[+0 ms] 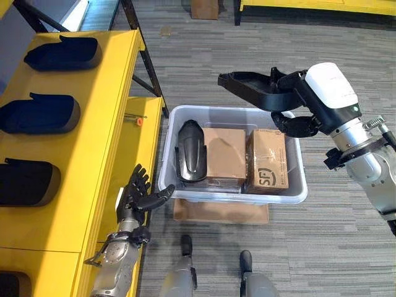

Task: Move parts from the plastic box to the shelf.

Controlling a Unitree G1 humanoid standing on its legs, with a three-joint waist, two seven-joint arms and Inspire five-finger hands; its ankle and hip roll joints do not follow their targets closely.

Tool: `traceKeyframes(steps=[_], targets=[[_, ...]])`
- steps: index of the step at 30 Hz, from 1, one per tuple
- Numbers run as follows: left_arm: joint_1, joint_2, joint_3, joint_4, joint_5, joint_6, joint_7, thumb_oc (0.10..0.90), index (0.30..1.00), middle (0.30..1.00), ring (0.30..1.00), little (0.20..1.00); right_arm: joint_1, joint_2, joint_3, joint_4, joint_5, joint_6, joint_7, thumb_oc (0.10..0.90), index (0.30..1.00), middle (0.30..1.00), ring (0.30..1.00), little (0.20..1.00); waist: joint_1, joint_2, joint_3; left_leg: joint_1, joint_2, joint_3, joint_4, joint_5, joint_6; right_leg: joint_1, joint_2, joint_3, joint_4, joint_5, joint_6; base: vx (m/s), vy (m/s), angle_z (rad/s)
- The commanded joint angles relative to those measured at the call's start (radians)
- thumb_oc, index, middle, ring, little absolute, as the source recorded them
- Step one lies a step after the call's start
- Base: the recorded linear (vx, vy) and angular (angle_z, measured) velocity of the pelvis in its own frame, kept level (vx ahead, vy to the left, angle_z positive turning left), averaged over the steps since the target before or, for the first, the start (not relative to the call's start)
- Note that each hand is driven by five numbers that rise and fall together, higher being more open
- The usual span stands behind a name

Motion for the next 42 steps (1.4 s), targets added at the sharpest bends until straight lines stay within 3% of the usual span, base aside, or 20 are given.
traceKeyframes(steps=[1, 3, 4, 5, 7, 8, 9, 12, 15, 17, 19, 20, 21, 24, 25, 29, 32, 37, 38, 42], targets=[[0.050, 0.010, -0.002, -0.016, -0.016, -0.070, 0.005, 0.900, 1.000, 1.000, 1.000, 1.000, -0.156, -0.047, 0.040, -0.012, 0.075, -0.028, -0.104, 0.400, 0.300, 0.300, 0.300, 0.300, 0.030, -0.004, -0.178, 0.005, 0.190, -0.060, 0.094, -0.019, -0.092, -0.096, 0.025, 0.025, 0.241, -0.129, -0.030, -0.18, -0.256, 0.10], [0.060, 0.008, 0.011, -0.017, -0.020, -0.069, 0.008, 0.900, 1.000, 1.000, 1.000, 1.000, -0.202, -0.046, 0.071, 0.002, 0.078, -0.029, -0.109, 0.400, 0.300, 0.300, 0.300, 0.300, 0.039, 0.004, -0.161, -0.002, 0.207, -0.078, 0.098, 0.017, -0.102, -0.110, 0.049, 0.018, 0.268, -0.138, -0.045, -0.22, -0.284, 0.06], [0.094, -0.004, 0.043, -0.018, -0.040, -0.075, 0.010, 0.900, 1.000, 1.000, 1.000, 1.000, -0.256, -0.058, 0.099, 0.006, 0.091, -0.035, -0.117, 0.400, 0.300, 0.300, 0.300, 0.300, 0.068, 0.023, -0.138, -0.028, 0.236, -0.098, 0.049, 0.154, -0.131, -0.126, 0.079, -0.015, 0.259, -0.143, -0.061, -0.19, -0.225, 0.03], [0.094, -0.005, 0.044, -0.019, -0.041, -0.074, 0.010, 0.900, 1.000, 1.000, 1.000, 1.000, -0.258, -0.059, 0.101, 0.007, 0.091, -0.035, -0.117, 0.400, 0.300, 0.300, 0.300, 0.300, 0.065, 0.025, -0.139, -0.028, 0.237, -0.100, 0.042, 0.160, -0.132, -0.127, 0.081, -0.018, 0.258, -0.142, -0.062, -0.26, -0.273, 0.06], [0.102, -0.006, 0.052, -0.014, -0.047, -0.076, 0.007, 0.900, 1.000, 1.000, 1.000, 1.000, -0.244, -0.073, 0.079, -0.017, 0.096, -0.039, -0.122, 0.400, 0.300, 0.300, 0.300, 0.300, 0.069, 0.035, -0.125, -0.065, 0.241, -0.052, -0.005, 0.241, -0.138, -0.128, 0.068, -0.061, 0.243, -0.139, -0.067, -0.22, -0.197, 0.41], [0.100, 0.001, 0.049, -0.011, -0.051, -0.076, -0.009, 0.900, 1.000, 1.000, 1.000, 1.000, -0.209, -0.086, 0.040, -0.048, 0.084, -0.041, -0.137, 0.400, 0.300, 0.300, 0.300, 0.300, 0.065, 0.024, -0.116, -0.081, 0.223, 0.024, 0.053, 0.198, -0.125, -0.125, 0.032, -0.107, 0.207, -0.122, -0.067, -0.24, -0.223, 0.80], [0.099, 0.002, 0.048, -0.011, -0.051, -0.076, -0.009, 0.900, 1.000, 1.000, 1.000, 1.000, -0.205, -0.086, 0.036, -0.049, 0.083, -0.040, -0.137, 0.400, 0.300, 0.300, 0.300, 0.300, 0.065, 0.025, -0.117, -0.086, 0.224, 0.022, 0.056, 0.198, -0.124, -0.126, 0.034, -0.109, 0.203, -0.117, -0.066, -0.28, -0.254, 1.26], [0.103, -0.001, 0.031, -0.033, -0.053, -0.075, -0.035, 0.900, 1.000, 1.000, 1.000, 1.000, -0.167, -0.079, -0.001, -0.075, 0.065, -0.042, -0.150, 0.400, 0.300, 0.300, 0.300, 0.300, 0.049, 0.014, -0.128, -0.047, 0.191, 0.027, 0.214, 0.082, -0.108, -0.141, -0.017, -0.171, 0.145, -0.066, -0.068, -0.18, -0.125, 1.72], [0.089, -0.013, 0.004, -0.043, -0.054, -0.066, -0.047, 0.900, 1.000, 1.000, 1.000, 1.000, -0.122, -0.065, -0.041, -0.084, 0.059, -0.041, -0.160, 0.400, 0.300, 0.300, 0.300, 0.300, 0.015, 0.025, -0.142, 0.047, 0.216, 0.074, 0.286, 0.022, -0.098, -0.159, -0.039, -0.246, 0.163, -0.073, -0.082, -0.11, -0.058, 1.05], [0.070, -0.016, -0.018, -0.043, -0.054, -0.061, -0.052, 0.900, 1.000, 1.000, 1.000, 1.000, -0.085, -0.069, -0.079, -0.092, 0.053, -0.034, -0.167, 0.400, 0.300, 0.300, 0.300, 0.300, -0.014, 0.038, -0.152, 0.116, 0.244, 0.112, 0.264, 0.023, -0.104, -0.182, -0.067, -0.300, 0.188, -0.067, -0.079, -0.09, 0.076, 1.38], [0.042, -0.005, -0.055, -0.056, -0.053, -0.054, -0.065, 0.900, 1.000, 1.000, 1.000, 1.000, -0.026, -0.067, -0.149, -0.122, 0.042, -0.022, -0.199, 0.400, 0.300, 0.300, 0.300, 0.300, -0.055, 0.073, -0.160, 0.215, 0.272, 0.143, 0.191, 0.032, -0.135, -0.259, -0.130, -0.342, 0.254, -0.058, -0.038, -0.14, 0.317, 1.54], [0.042, 0.002, -0.059, -0.072, -0.052, -0.046, -0.078, 0.900, 1.000, 1.000, 1.000, 1.000, -0.008, -0.069, -0.188, -0.140, 0.036, -0.013, -0.199, 0.400, 0.300, 0.300, 0.300, 0.300, -0.069, 0.099, -0.166, 0.220, 0.245, 0.179, 0.073, -0.016, -0.131, -0.296, -0.152, -0.348, 0.270, -0.025, -0.006, -0.21, 0.369, 1.03], [0.038, 0.005, -0.062, -0.071, -0.054, -0.047, -0.080, 0.900, 1.000, 1.000, 1.000, 1.000, 0.003, -0.068, -0.210, -0.139, 0.035, -0.011, -0.209, 0.400, 0.300, 0.300, 0.300, 0.300, -0.078, 0.101, -0.163, 0.213, 0.247, 0.220, 0.045, -0.038, -0.135, -0.308, -0.174, -0.357, 0.267, -0.001, 0.003, -0.09, 0.251, 1.44], [0.037, 0.021, -0.058, -0.070, -0.041, -0.050, -0.086, 0.900, 1.000, 1.000, 1.000, 1.000, 0.031, -0.043, -0.247, -0.150, 0.025, -0.003, -0.219, 0.400, 0.300, 0.300, 0.300, 0.300, -0.063, 0.101, -0.154, 0.218, 0.224, 0.238, -0.007, -0.071, -0.137, -0.315, -0.214, -0.365, 0.242, 0.063, 0.040, -0.05, 0.231, 1.08], [0.033, 0.031, -0.055, -0.066, -0.030, -0.054, -0.092, 0.900, 1.000, 1.000, 1.000, 1.000, 0.045, -0.039, -0.261, -0.149, 0.018, -0.002, -0.226, 0.400, 0.300, 0.300, 0.300, 0.300, -0.058, 0.094, -0.143, 0.209, 0.210, 0.264, -0.023, -0.102, -0.139, -0.303, -0.249, -0.386, 0.211, 0.108, 0.064, -0.07, 0.246, 0.17], [0.046, 0.031, -0.032, -0.064, -0.010, -0.057, -0.089, 0.900, 1.000, 1.000, 1.000, 1.000, 0.088, -0.020, -0.278, -0.170, -0.023, 0.003, -0.210, 0.400, 0.300, 0.300, 0.300, 0.300, -0.027, 0.063, -0.150, 0.205, 0.157, 0.233, -0.046, -0.141, -0.124, -0.245, -0.295, -0.413, 0.120, 0.199, 0.108, -0.01, 0.176, 0.39], [0.045, 0.030, -0.028, -0.062, -0.006, -0.059, -0.086, 0.900, 1.000, 1.000, 1.000, 1.000, 0.104, -0.018, -0.288, -0.175, -0.036, 0.004, -0.209, 0.400, 0.300, 0.300, 0.300, 0.300, -0.023, 0.051, -0.151, 0.206, 0.149, 0.226, -0.050, -0.149, -0.123, -0.219, -0.306, -0.431, 0.094, 0.213, 0.118, 0.00, 0.085, 0.31], [0.058, 0.014, -0.015, -0.061, 0.014, -0.053, -0.083, 0.900, 1.000, 1.000, 1.000, 1.000, 0.139, 0.019, -0.299, -0.179, -0.059, 0.007, -0.196, 0.400, 0.300, 0.300, 0.300, 0.300, -0.005, 0.011, -0.178, 0.219, 0.123, 0.204, -0.075, -0.166, -0.110, -0.163, -0.318, -0.465, 0.043, 0.251, 0.135, 0.02, 0.060, 0.13], [0.067, 0.007, -0.006, -0.070, 0.021, -0.050, -0.088, 0.900, 1.000, 1.000, 1.000, 1.000, 0.151, 0.029, -0.307, -0.183, -0.069, 0.008, -0.188, 0.400, 0.300, 0.300, 0.300, 0.300, 0.004, -0.012, -0.194, 0.220, 0.115, 0.195, -0.064, -0.181, -0.105, -0.139, -0.329, -0.479, 0.038, 0.257, 0.139, 0.02, 0.065, 0.00], [0.073, 0.000, 0.000, -0.073, 0.030, -0.046, -0.089, 0.900, 1.000, 1.000, 1.000, 1.000, 0.149, 0.048, -0.300, -0.189, -0.076, 0.005, -0.178, 0.400, 0.300, 0.300, 0.300, 0.300, 0.009, -0.037, -0.217, 0.233, 0.104, 0.194, -0.047, -0.209, -0.094, -0.115, -0.342, -0.493, 0.034, 0.272, 0.145, 0.04, 0.069, 0.15]])
